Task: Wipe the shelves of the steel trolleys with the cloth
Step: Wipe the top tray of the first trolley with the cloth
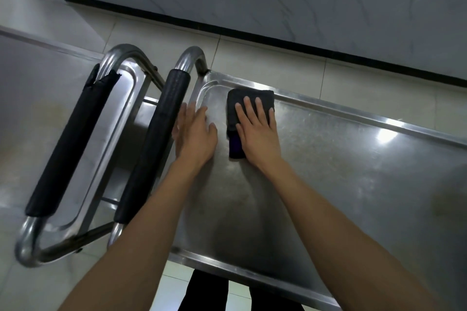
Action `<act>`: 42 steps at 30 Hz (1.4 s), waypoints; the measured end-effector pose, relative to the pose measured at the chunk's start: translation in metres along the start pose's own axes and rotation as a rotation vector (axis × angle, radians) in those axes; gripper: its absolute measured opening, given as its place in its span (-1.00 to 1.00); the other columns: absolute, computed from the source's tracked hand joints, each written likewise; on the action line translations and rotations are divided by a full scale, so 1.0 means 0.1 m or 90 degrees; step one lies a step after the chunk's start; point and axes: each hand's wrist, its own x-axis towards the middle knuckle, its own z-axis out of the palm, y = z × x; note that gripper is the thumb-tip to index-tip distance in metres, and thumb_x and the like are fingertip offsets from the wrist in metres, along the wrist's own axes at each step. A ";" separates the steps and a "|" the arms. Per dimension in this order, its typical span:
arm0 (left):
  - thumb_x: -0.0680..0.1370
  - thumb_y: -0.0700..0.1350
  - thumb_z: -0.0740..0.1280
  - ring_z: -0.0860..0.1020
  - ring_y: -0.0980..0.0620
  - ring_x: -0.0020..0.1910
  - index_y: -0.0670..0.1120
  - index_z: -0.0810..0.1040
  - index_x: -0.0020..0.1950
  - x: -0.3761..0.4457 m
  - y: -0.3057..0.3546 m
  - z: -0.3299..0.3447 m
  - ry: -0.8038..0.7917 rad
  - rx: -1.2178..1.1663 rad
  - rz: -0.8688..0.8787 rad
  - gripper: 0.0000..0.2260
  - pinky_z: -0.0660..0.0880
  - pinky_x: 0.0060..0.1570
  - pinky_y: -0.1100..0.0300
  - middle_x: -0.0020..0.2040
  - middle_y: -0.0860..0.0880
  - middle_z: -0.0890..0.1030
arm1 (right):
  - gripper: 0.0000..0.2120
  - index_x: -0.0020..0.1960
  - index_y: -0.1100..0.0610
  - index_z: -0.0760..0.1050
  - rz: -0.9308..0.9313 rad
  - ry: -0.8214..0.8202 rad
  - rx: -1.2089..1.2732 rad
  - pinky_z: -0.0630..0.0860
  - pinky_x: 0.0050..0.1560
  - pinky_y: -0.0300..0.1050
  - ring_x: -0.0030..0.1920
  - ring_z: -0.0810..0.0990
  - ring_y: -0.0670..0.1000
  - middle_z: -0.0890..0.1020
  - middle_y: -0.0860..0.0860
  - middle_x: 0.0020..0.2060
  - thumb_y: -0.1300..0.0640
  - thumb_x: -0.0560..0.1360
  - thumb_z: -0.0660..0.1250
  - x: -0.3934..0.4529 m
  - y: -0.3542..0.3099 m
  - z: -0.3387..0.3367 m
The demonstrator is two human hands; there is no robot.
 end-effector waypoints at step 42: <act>0.65 0.00 0.10 0.13 -0.12 0.56 -0.08 0.32 0.47 -0.68 1.33 0.78 -0.167 0.243 0.309 -0.60 0.18 0.44 -0.29 0.56 -0.09 0.22 | -0.45 0.64 0.01 -0.09 0.251 0.045 0.096 -0.18 0.59 0.10 0.61 -0.18 -0.01 -0.06 -0.05 0.63 -0.06 0.69 -0.05 -0.93 1.82 -0.25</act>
